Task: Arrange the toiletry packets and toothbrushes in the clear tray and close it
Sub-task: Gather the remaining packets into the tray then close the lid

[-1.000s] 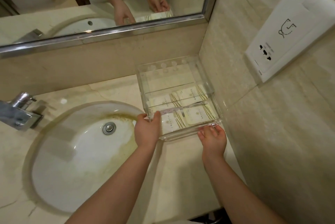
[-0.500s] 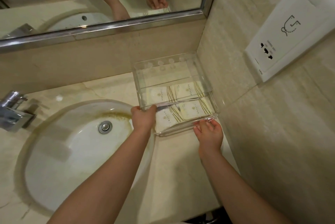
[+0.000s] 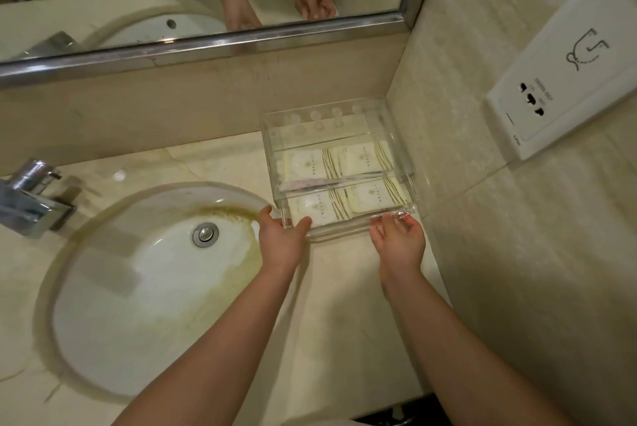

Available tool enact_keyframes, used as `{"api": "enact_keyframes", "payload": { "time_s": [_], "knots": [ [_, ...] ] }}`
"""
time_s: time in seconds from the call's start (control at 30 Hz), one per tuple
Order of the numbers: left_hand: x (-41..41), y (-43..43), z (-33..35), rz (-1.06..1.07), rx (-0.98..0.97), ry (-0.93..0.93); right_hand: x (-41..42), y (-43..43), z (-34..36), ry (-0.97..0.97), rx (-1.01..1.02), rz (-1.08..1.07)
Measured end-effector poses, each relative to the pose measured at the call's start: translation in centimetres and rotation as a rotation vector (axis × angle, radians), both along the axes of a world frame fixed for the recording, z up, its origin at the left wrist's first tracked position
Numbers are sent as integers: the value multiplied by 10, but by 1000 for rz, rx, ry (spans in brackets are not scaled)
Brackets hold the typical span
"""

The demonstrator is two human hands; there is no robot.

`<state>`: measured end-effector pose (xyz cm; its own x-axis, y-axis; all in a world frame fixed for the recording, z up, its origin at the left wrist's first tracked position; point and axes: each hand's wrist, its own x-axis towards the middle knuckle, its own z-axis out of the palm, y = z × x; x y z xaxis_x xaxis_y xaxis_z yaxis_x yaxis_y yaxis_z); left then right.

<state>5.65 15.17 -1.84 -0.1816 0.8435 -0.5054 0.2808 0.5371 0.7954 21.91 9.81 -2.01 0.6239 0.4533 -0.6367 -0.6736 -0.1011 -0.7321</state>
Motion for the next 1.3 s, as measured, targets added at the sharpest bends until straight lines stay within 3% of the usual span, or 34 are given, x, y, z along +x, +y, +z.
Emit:
{"api": "enact_keyframes", "payload": {
  "time_s": [0.2,0.33,0.5,0.73,0.87,1.07,1.3],
  "knots": [
    [1,16,-1,7,18,-35,0,13,2,17,5,-24],
    [2,9,-3,-109,72,-40,-2,22,-1,12,-3,-44],
    [-2,4,-7,-198,120,198,0,36,-4,-8,23,31],
    [-5,26,-7,-150,268,270,5,57,-12,-74,-18,109],
    [-5,38,-14,-117,225,296,4,66,-12,-130,-108,103],
    [-4,42,-9,-134,216,311,6,74,-11,-68,-85,95],
    [-24,37,1,-276,153,221,15,74,-5,-57,-160,147]
  ]
}}
